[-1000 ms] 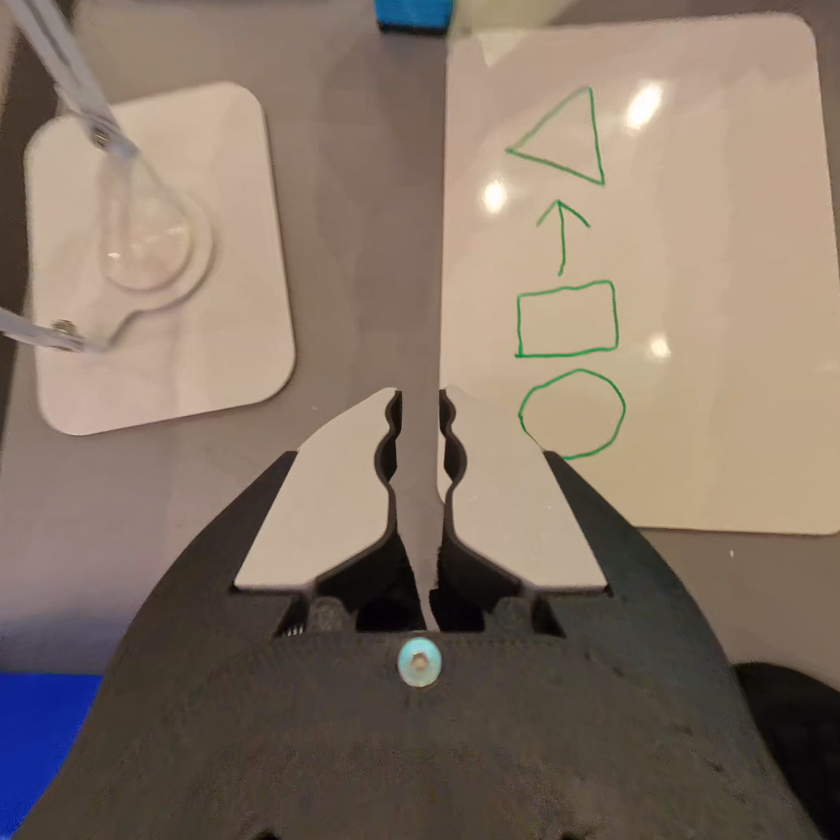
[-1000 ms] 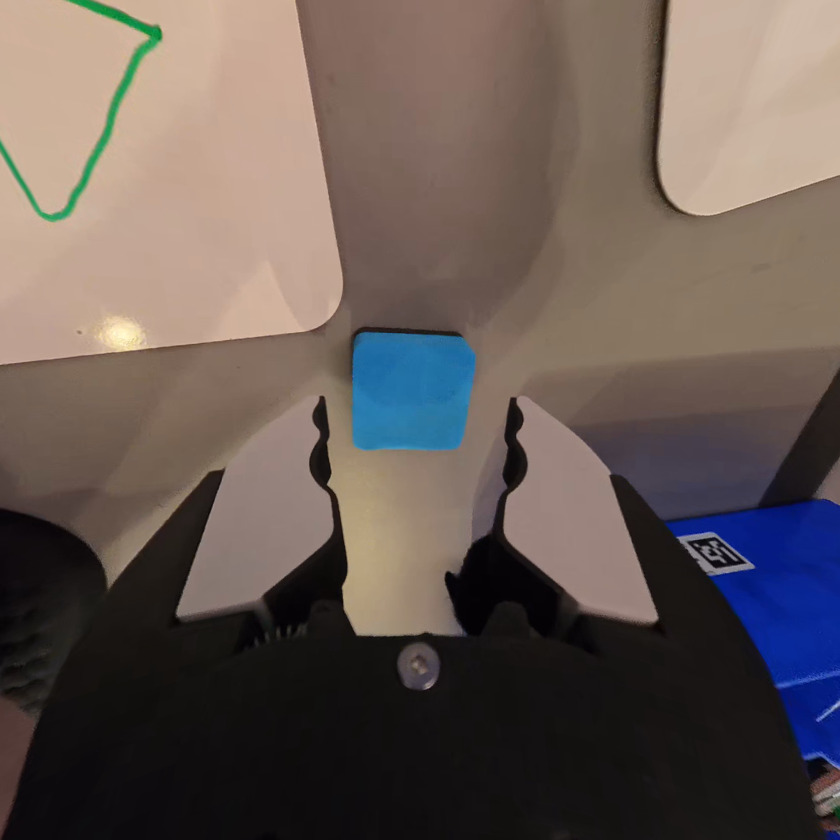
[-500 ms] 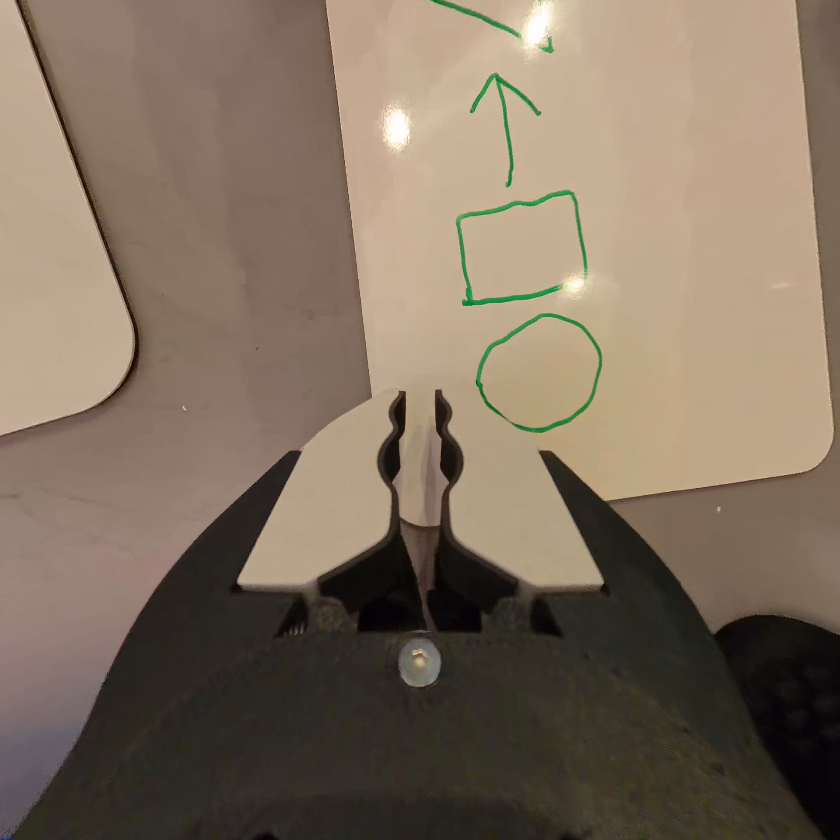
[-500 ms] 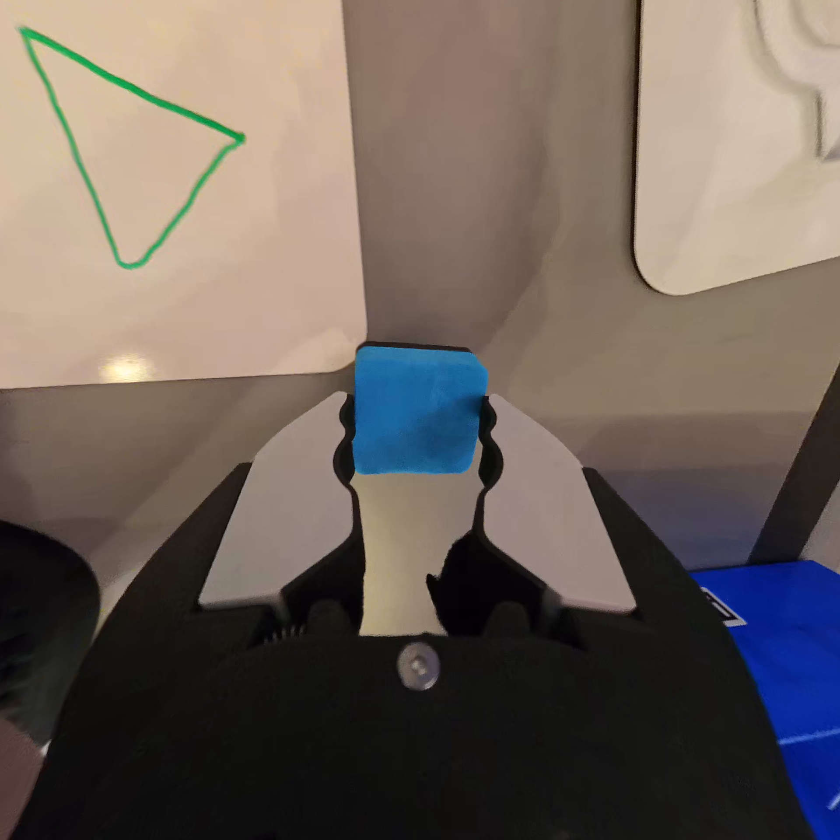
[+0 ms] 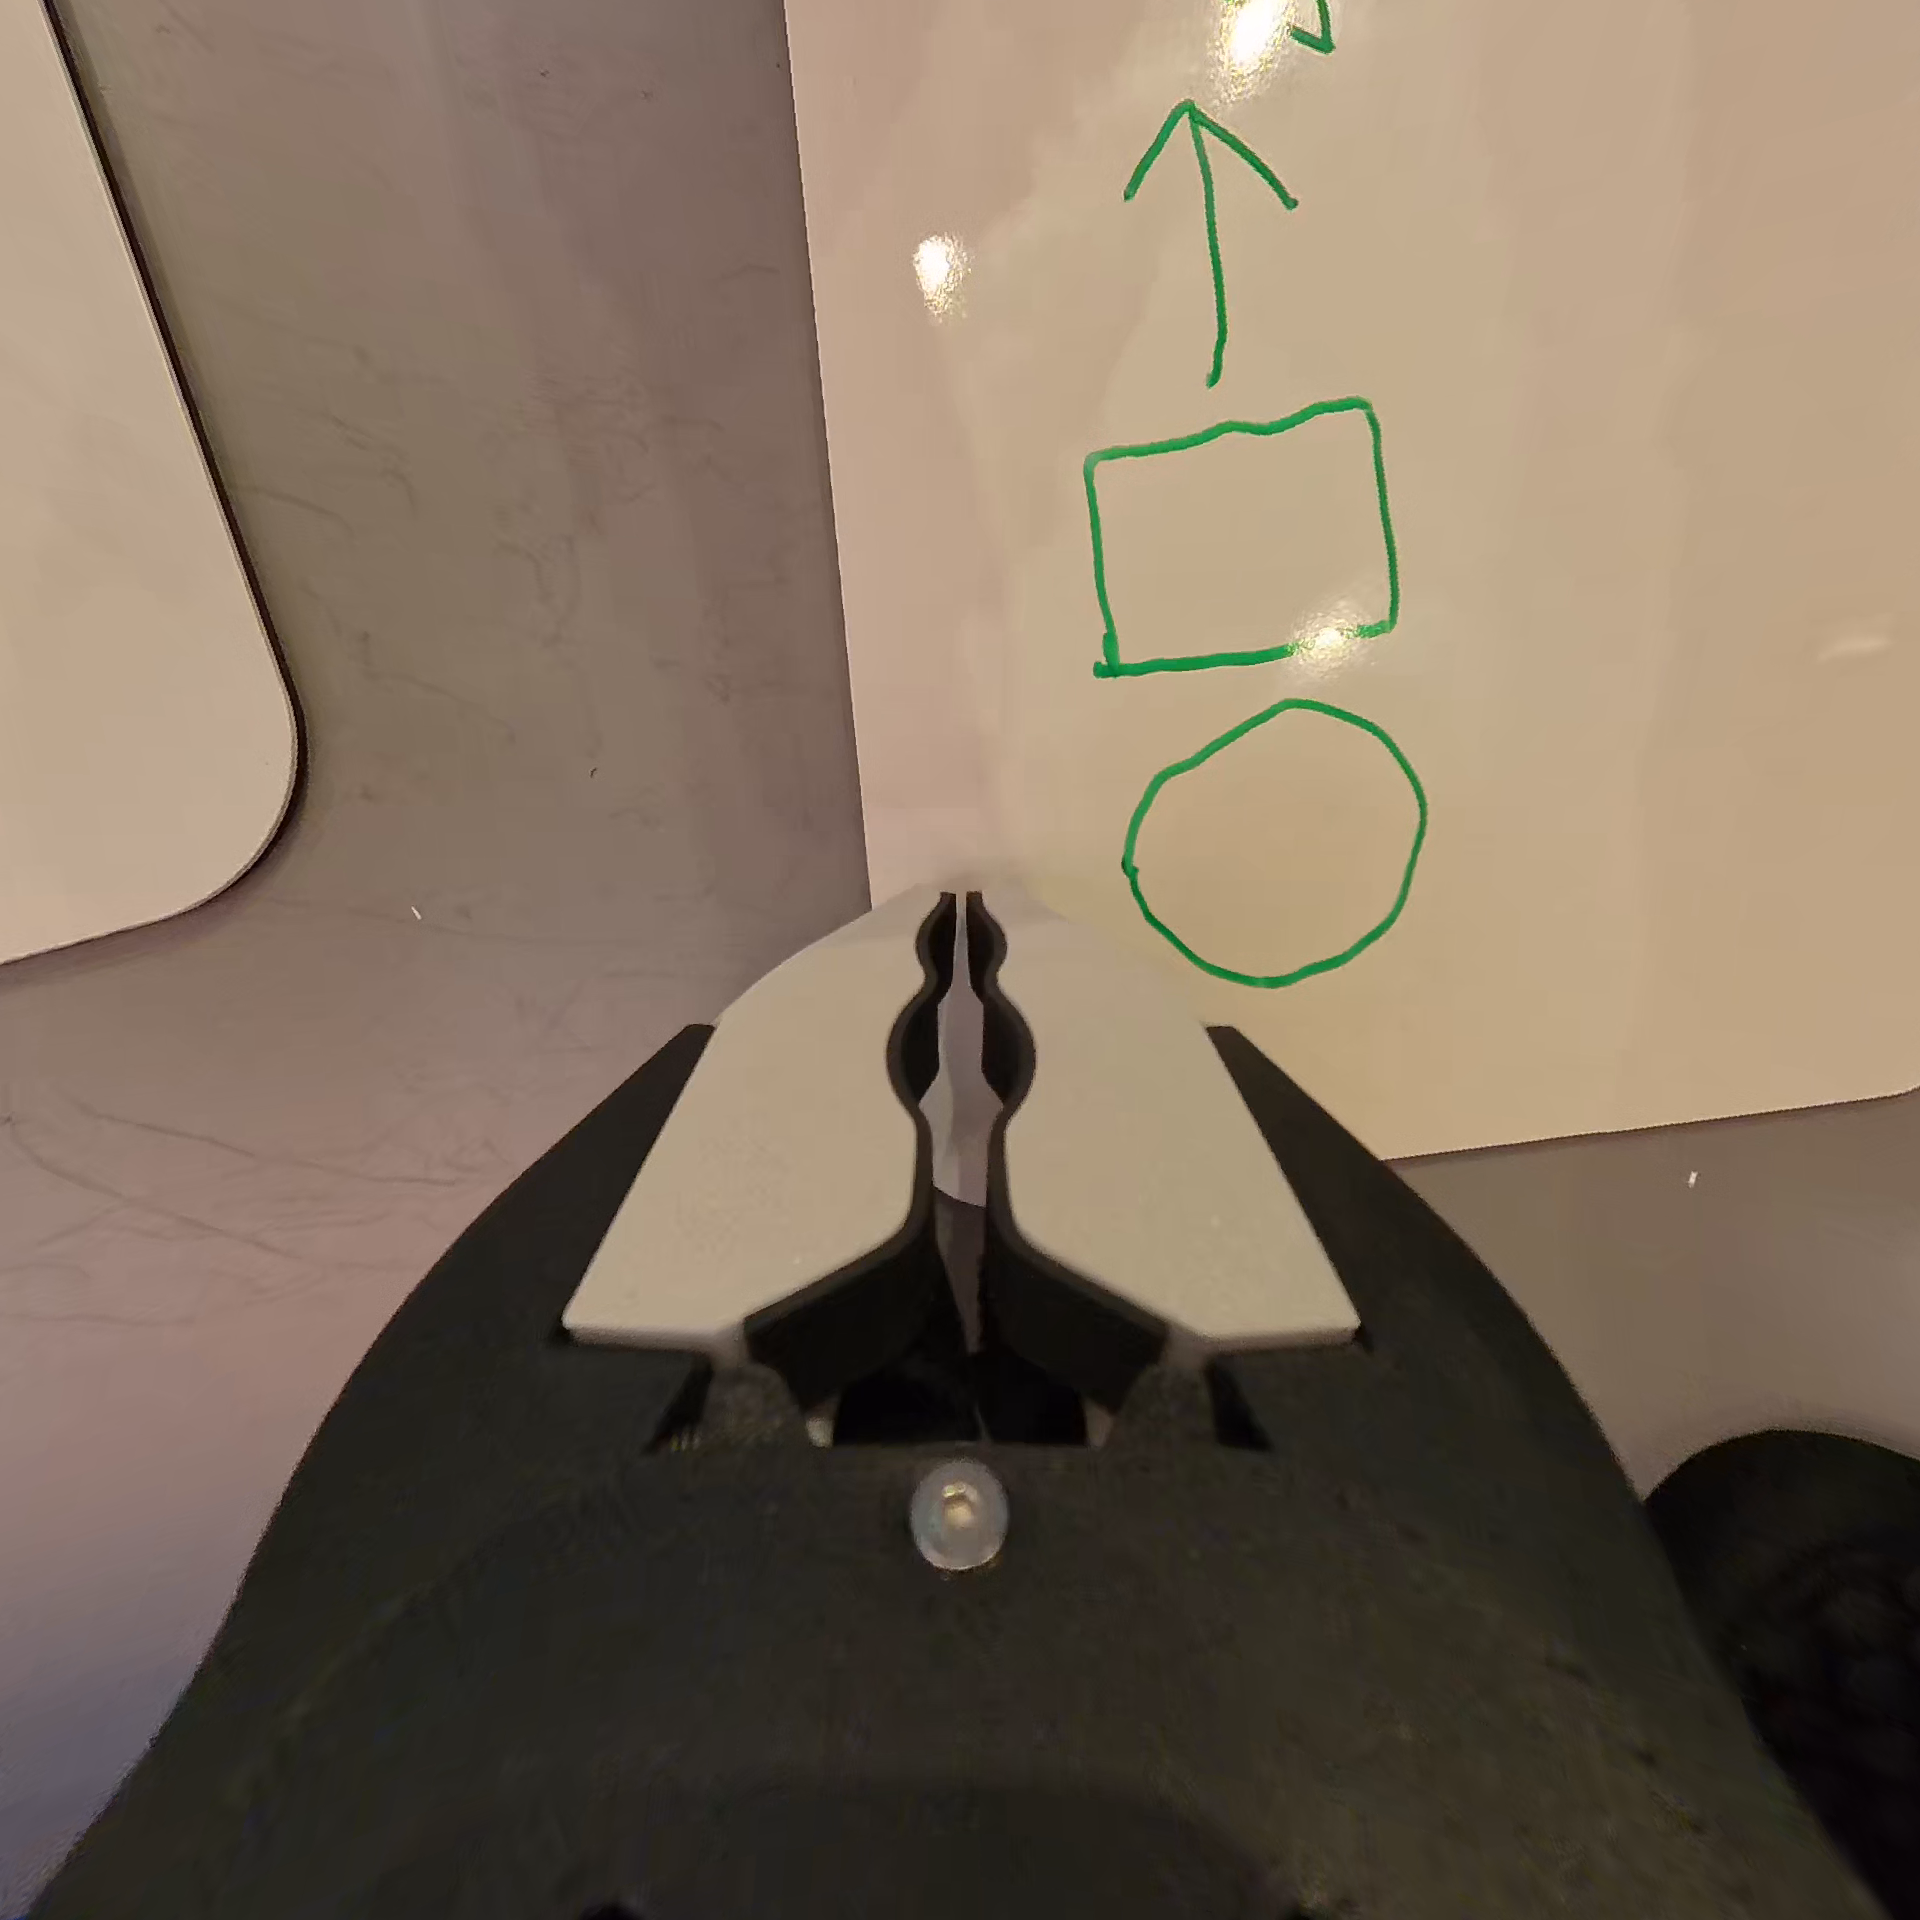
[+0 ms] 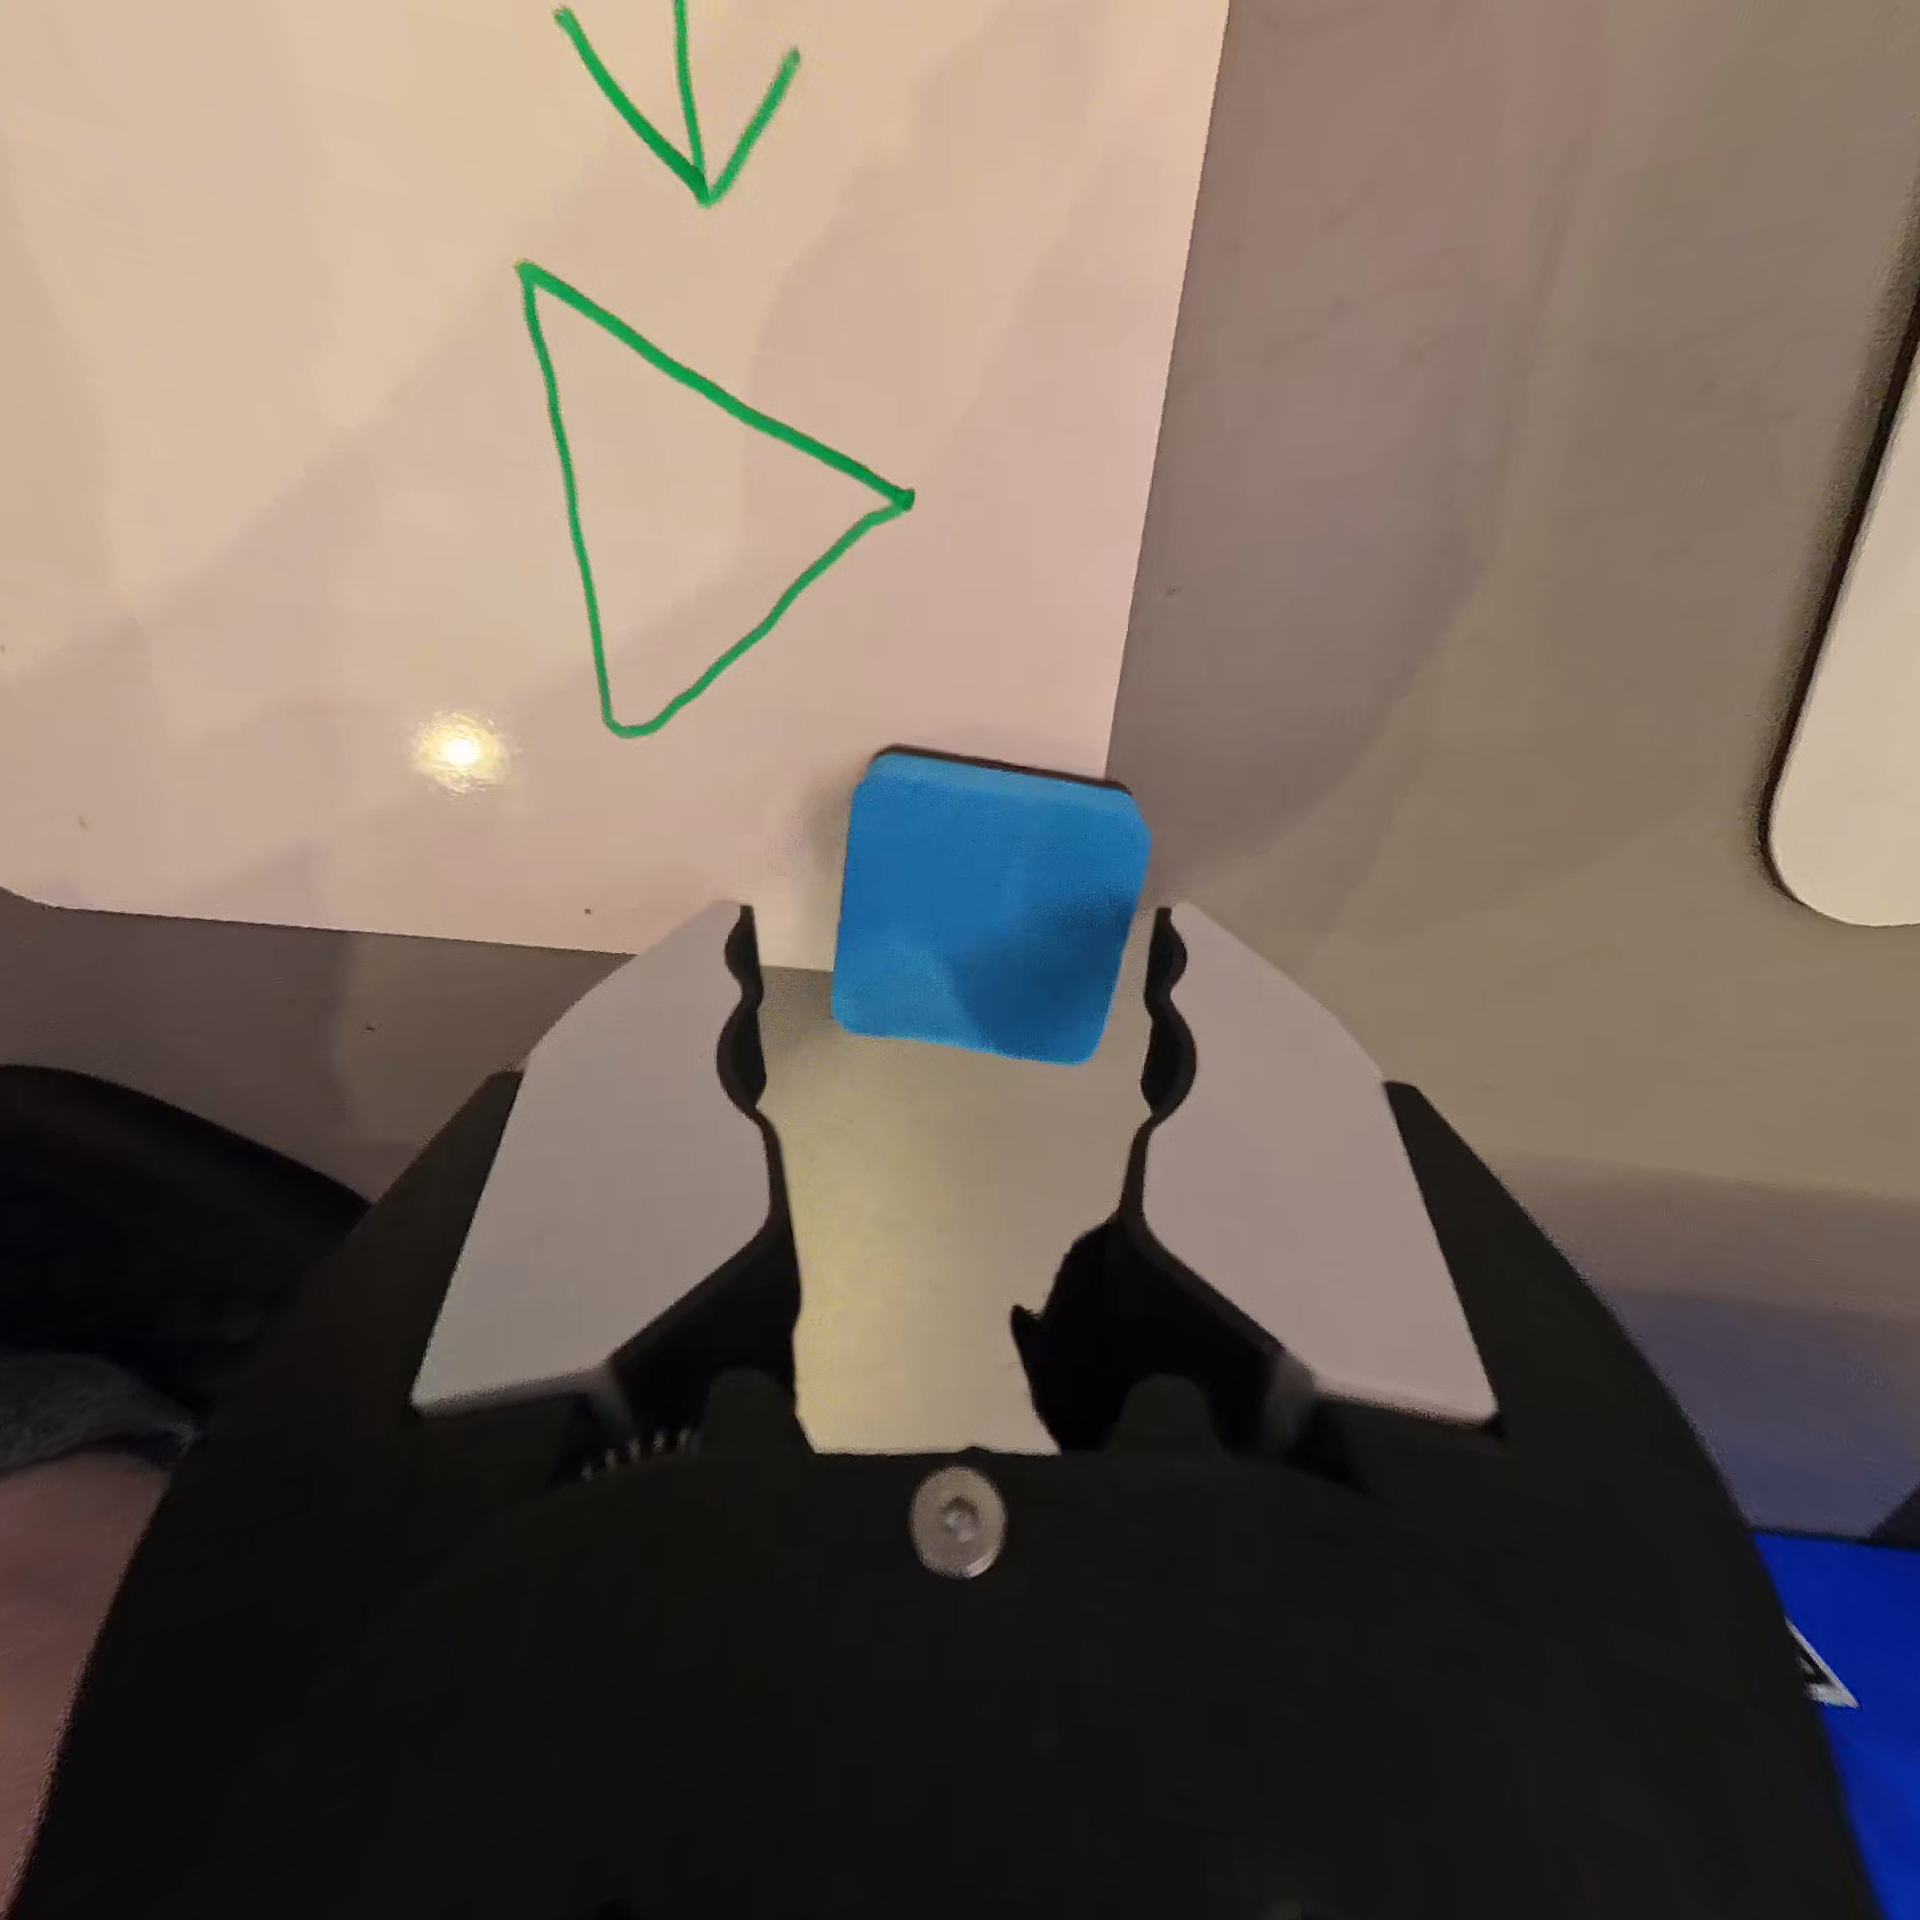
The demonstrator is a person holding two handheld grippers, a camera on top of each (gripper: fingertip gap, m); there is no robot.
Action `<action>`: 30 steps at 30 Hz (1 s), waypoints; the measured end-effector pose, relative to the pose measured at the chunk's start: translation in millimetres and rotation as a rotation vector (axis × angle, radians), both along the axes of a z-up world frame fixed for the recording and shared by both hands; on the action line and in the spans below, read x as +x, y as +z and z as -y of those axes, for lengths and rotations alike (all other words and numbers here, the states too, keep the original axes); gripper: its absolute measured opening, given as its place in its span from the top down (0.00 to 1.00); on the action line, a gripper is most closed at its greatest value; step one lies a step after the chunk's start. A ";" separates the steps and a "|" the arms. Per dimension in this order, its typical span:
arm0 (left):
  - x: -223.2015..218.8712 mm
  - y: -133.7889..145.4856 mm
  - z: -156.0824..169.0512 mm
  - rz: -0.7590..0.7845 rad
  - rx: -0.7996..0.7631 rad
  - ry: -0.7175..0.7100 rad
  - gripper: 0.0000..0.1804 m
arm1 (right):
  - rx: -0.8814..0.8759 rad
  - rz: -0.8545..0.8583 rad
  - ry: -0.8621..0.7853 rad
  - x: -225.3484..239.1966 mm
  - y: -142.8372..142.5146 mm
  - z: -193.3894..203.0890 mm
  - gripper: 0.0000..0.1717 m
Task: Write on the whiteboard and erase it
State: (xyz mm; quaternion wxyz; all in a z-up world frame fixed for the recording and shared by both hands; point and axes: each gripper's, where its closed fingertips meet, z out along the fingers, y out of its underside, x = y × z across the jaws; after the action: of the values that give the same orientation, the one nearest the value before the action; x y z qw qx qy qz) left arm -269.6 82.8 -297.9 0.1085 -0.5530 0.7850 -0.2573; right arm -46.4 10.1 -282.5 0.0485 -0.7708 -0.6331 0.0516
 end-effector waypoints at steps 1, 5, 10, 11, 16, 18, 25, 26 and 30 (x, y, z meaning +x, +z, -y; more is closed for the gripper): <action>-0.2 0.0 0.2 0.000 0.001 -0.002 0.99 | 0.013 0.006 0.002 1.8 0.8 -1.3 0.58; -0.3 -0.1 0.2 -0.002 0.001 -0.007 0.99 | 0.065 0.000 -0.030 8.1 15.5 -6.0 0.63; 0.8 -0.2 0.3 0.002 -0.004 -0.005 0.99 | 0.067 0.043 0.000 2.8 2.9 -7.4 0.69; 1.4 -0.2 0.4 0.003 -0.001 -0.005 0.99 | 0.063 0.045 -0.002 2.5 0.2 -8.0 0.70; 6.8 -0.5 1.1 0.010 0.006 0.001 1.00 | 0.059 0.019 0.020 -1.4 0.9 -6.2 0.70; 7.2 -0.5 2.3 0.017 -0.018 0.003 1.00 | 0.047 0.010 0.034 -3.5 1.4 -2.7 0.71; 8.6 -0.7 3.9 0.010 -0.027 0.025 1.00 | 0.028 0.011 0.083 -13.7 3.6 7.5 0.71; 8.8 -0.8 3.9 0.011 -0.026 0.026 1.00 | 0.030 0.009 0.089 -16.3 3.6 8.2 0.71; 11.1 -1.0 4.0 0.016 -0.027 0.038 1.00 | 0.058 0.033 0.112 -19.9 1.2 4.4 0.71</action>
State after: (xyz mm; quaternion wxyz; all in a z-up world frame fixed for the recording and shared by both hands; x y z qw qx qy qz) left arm -258.6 78.8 -298.9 0.1120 -0.5673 0.7699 -0.2701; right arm -66.3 5.7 -281.3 0.0576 -0.7331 -0.6773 0.0231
